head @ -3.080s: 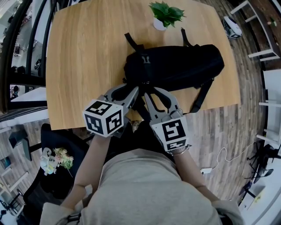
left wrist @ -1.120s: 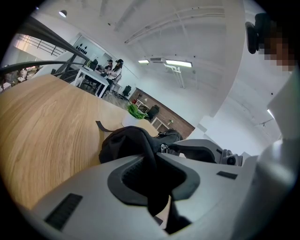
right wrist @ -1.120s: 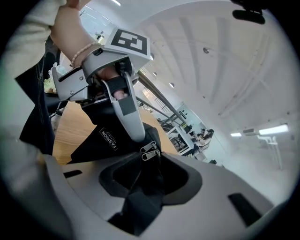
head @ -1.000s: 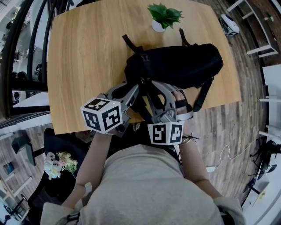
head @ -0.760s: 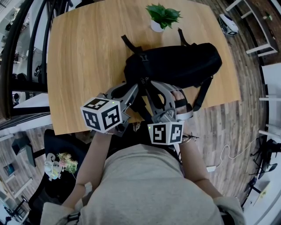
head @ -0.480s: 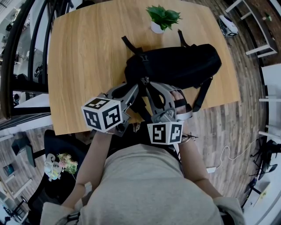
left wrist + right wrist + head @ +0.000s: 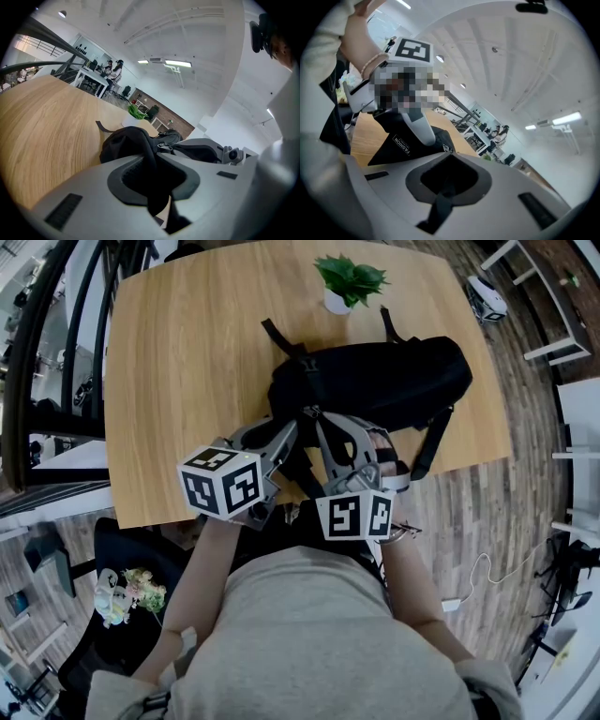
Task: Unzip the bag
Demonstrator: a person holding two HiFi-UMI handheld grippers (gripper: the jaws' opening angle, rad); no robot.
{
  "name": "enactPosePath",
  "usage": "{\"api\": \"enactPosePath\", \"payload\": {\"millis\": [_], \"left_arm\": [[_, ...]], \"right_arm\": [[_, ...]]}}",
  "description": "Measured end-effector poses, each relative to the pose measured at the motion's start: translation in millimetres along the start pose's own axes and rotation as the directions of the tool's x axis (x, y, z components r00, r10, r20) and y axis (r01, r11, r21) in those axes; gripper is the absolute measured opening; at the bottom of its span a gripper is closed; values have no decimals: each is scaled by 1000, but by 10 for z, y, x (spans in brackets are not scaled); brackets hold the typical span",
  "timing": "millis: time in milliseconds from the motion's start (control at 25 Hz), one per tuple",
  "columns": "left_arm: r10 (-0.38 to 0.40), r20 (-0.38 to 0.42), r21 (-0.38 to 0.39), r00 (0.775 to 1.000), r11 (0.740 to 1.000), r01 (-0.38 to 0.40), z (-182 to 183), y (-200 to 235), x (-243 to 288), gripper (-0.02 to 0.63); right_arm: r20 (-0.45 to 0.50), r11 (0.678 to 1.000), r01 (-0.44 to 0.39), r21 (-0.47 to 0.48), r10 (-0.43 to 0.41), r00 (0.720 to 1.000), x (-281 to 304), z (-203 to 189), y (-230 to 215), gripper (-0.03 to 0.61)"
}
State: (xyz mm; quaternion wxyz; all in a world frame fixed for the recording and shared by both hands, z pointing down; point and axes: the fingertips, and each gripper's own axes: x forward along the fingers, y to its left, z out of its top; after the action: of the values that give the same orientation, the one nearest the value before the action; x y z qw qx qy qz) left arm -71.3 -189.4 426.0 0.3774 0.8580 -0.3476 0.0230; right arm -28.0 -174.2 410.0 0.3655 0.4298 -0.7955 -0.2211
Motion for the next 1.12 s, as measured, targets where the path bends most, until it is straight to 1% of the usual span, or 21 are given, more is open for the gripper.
{"api": "enactPosePath", "payload": {"millis": [80,120,160,240,360,440,520,760,840,920,1120], "left_arm": [[0,-1,10,1000,1000,0,2,6,-6,69],[0,-3,18,1000,1000,0,4,7,-11,69],[0,-5,29,1000,1000,1,6,4,-14,69],[-1,-10,56,1000,998,2,14,-8,-10,69],[7,-16,94,1000,996,-5,16,-19,-17,69],[12,-17,110,1000,994,-10,22,-22,-36,71],[14,-18,122,1000,992,-11,34,-26,-47,71],[14,-16,139,1000,990,-11,61,-4,-73,71],[8,-15,142,1000,990,-5,64,1,-70,71],[1,-14,140,1000,990,1,59,9,-66,71],[-6,-8,140,1000,990,7,90,18,-63,71]], "right_arm": [[3,991,-35,127,35,999,-19,4,-12,11],[10,978,-58,201,57,998,-31,9,-22,11],[21,958,-82,275,79,997,-42,14,-35,11],[40,905,-115,409,108,993,-59,5,-64,11],[50,825,-135,549,129,990,-77,-40,-70,11],[53,771,-140,621,137,989,-89,-59,-70,11],[51,725,-132,675,133,990,-96,-80,-91,11],[6,635,-58,770,83,996,-116,-236,-181,11],[-12,625,-28,780,61,998,-129,-284,-218,11],[-32,630,-2,777,42,999,-142,-330,-244,12],[-38,630,12,777,29,999,-152,-359,-305,11]]}}
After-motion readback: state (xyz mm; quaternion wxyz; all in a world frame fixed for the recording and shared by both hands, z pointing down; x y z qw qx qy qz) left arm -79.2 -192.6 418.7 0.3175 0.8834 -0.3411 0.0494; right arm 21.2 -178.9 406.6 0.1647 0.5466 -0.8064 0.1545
